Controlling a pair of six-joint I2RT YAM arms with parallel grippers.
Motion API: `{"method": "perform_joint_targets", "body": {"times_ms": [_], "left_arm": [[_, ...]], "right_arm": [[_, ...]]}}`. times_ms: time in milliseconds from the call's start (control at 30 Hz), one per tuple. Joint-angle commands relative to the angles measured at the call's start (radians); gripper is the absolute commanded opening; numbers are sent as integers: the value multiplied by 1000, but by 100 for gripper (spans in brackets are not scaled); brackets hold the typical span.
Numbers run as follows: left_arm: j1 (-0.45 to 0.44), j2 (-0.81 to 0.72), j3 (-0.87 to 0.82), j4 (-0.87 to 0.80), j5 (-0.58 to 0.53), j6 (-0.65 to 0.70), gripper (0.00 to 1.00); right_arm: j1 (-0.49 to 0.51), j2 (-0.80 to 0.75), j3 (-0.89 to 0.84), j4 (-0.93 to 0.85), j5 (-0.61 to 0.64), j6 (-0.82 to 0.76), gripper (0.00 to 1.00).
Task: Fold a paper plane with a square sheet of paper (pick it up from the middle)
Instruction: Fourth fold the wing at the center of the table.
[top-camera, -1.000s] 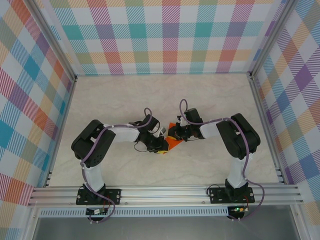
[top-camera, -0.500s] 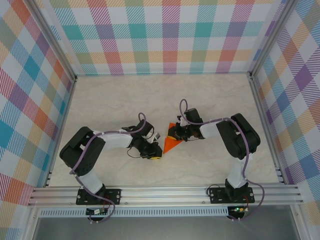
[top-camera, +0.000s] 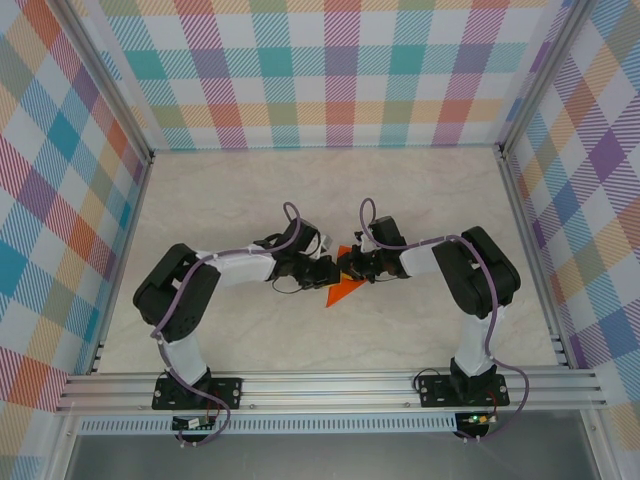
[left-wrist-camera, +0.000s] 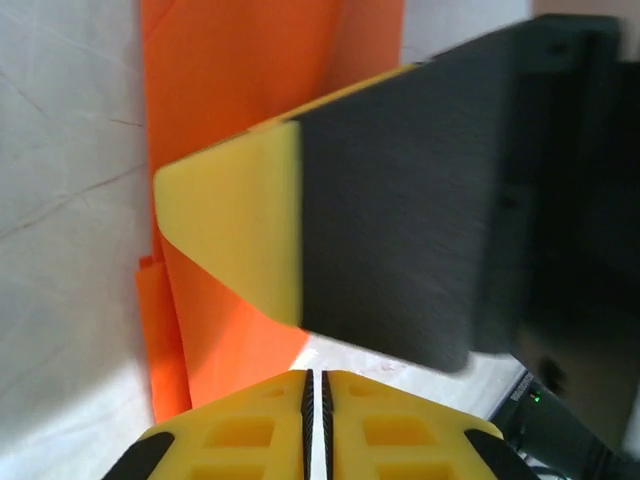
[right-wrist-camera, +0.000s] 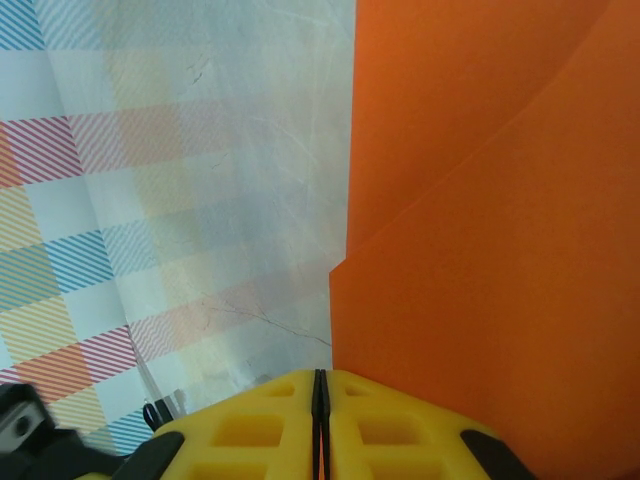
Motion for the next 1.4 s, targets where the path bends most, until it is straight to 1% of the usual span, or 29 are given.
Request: {"method": "perform_joint_targets", "body": {"times_ms": [0, 67, 133, 200, 333, 400, 500, 567, 667, 767, 867, 933, 1067, 1167, 1267, 1367], "left_arm": [[-1, 46, 24, 33, 10, -13, 12], [-1, 69, 27, 27, -4, -8, 11], [-1, 104, 52, -29, -22, 10, 10], [-3, 129, 49, -50, -35, 12, 8], [-3, 141, 33, -174, -160, 27, 3], [-3, 146, 12, -197, -172, 33, 0], [-3, 139, -30, -181, -186, 33, 0], [-3, 140, -40, -186, -192, 39, 0], [-2, 143, -44, -179, -190, 36, 0], [-2, 151, -40, -165, -184, 29, 0], [-3, 160, -33, -165, -180, 27, 0], [-3, 159, -33, -162, -177, 26, 0], [-3, 158, -30, -162, -175, 27, 0], [-3, 158, -30, -162, -175, 25, 0], [-2, 161, -30, -163, -174, 24, 0], [-3, 161, -31, -166, -177, 25, 0]], "right_arm": [[-4, 97, -44, -112, 143, -5, 12], [-4, 96, -47, -106, 138, -1, 12], [-4, 91, -49, -103, 136, 7, 12], [-4, 86, -42, -110, 127, 9, 12], [-4, 49, -22, -153, 144, 0, 12], [-5, 32, 8, -184, 148, -17, 13], [-16, 16, 98, -276, 130, -72, 13], [-38, -21, 115, -295, 131, -79, 14], [-70, -86, 120, -303, 124, -81, 16], [-73, -146, 110, -309, 119, -96, 17], [-72, -185, 65, -268, 89, -90, 17], [-68, -185, 43, -243, 61, -84, 16], [-50, -156, 8, -185, 43, -60, 16], [-33, -115, 18, -154, 17, -53, 15], [-20, -78, 30, -146, 8, -56, 15], [-14, -50, 46, -167, 32, -63, 15]]}}
